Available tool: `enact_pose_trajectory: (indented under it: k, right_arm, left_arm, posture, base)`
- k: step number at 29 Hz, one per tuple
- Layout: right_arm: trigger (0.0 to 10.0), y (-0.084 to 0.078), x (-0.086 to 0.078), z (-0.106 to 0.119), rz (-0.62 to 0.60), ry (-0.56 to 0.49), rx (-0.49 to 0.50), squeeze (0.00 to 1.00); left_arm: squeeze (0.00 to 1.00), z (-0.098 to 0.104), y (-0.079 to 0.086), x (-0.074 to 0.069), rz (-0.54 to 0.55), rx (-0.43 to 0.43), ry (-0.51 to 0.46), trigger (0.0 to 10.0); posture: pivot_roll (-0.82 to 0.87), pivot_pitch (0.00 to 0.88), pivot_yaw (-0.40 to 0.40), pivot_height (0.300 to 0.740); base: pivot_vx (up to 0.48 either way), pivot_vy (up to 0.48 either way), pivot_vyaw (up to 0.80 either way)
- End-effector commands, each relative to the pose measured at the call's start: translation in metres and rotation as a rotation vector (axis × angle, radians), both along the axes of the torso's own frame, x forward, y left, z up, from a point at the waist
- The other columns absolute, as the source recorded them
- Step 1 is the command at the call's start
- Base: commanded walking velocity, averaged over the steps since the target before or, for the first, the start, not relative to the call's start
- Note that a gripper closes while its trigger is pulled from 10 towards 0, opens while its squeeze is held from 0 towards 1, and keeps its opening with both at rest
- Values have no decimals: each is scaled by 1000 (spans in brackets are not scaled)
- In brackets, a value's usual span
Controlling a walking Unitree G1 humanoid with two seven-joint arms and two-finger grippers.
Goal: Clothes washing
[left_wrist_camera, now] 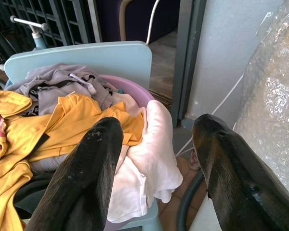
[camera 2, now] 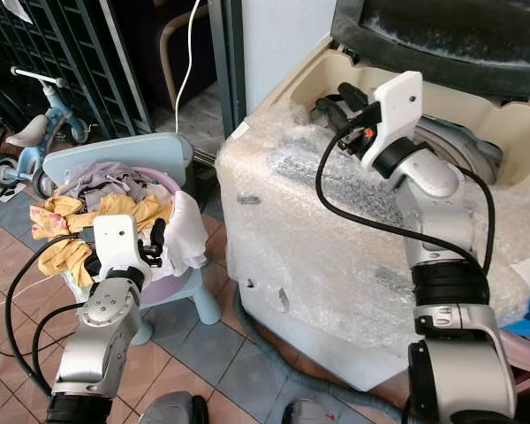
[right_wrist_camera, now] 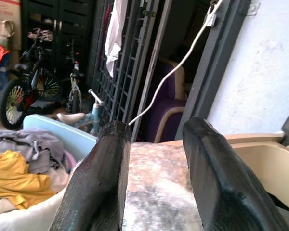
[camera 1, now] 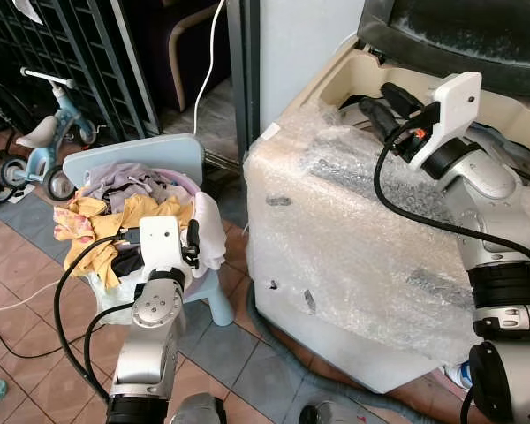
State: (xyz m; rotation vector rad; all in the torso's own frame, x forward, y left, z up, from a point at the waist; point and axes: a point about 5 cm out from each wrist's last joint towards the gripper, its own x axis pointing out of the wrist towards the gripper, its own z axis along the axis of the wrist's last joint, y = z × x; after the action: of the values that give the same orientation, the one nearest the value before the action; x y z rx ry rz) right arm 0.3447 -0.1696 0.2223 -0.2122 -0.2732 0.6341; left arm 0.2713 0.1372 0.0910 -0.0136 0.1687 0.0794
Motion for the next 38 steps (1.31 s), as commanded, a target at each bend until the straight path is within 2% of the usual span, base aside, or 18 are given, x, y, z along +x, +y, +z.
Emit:
enact_pose_trajectory:
  k: [1, 5, 7, 8, 12, 15, 17, 20, 24, 28, 29, 38]
  right_arm:
    - [10000, 6, -3, 3, 11, -26, -20, 1000]
    - [10000, 13, -6, -6, -100, -25, 58, 992]
    - [10000, 15, -8, -7, -157, -35, 95, 235]
    - [10000, 15, -10, -8, -180, -36, 105, 0]
    - [10000, 18, -15, -13, -239, -37, 109, 0]
    - [10000, 13, -17, -22, -342, 30, 213, 0]
    - [10000, 13, -19, -26, -359, 38, 215, 0]
    - [10000, 18, -24, -26, -355, 34, 213, 0]
    - [10000, 20, -24, -25, -352, 34, 208, 0]
    - [10000, 20, -23, -23, -359, 40, 220, 0]
    - [10000, 20, -22, -23, -356, 39, 220, 0]
    - [10000, 25, -24, -25, -340, 54, 233, 0]
  left_arm:
    - [0, 0, 1, 0, 16, -5, -1, 10000]
    - [0, 1, 2, -1, 27, -11, 1, 10000]
    - [0, 1, 3, -1, 33, -15, 2, 10000]
    - [0, 2, 3, -1, 32, -14, -2, 10000]
    - [0, 3, 4, 0, 26, -28, -19, 10000]
    - [0, 7, 1, 1, 8, -42, -32, 10000]
    - [0, 8, 2, 3, 20, -42, -30, 10000]
    - [0, 8, 4, 3, 20, -38, -34, 10000]
    - [0, 8, 4, 3, 19, -29, -29, 10000]
    - [0, 11, 5, 3, 17, -34, -63, 10000]
    - [0, 13, 4, 2, 8, -29, -88, 10000]
    - [0, 16, 6, 2, -15, -22, -112, 10000]
  posture:
    - [-28, 37, 20, 740]
    - [-19, 41, 17, 740]
    - [-20, 43, 17, 740]
    - [-21, 43, 17, 740]
    - [-27, 47, 21, 740]
    - [-30, 48, 22, 740]
    - [-30, 50, 23, 740]
    - [-30, 54, 26, 740]
    - [-28, 59, 24, 740]
    - [-25, 60, 22, 740]
    - [-24, 61, 22, 740]
    - [-23, 59, 25, 740]
  base:
    - [0, 480, 0]
    - [0, 480, 0]
    - [0, 480, 0]
    - [0, 480, 0]
    - [0, 480, 0]
    - [0, 480, 0]
    - [0, 480, 0]
    - [0, 480, 0]
    - [0, 480, 800]
    - [0, 480, 800]
    - [0, 0, 700]
    - [0, 0, 78]
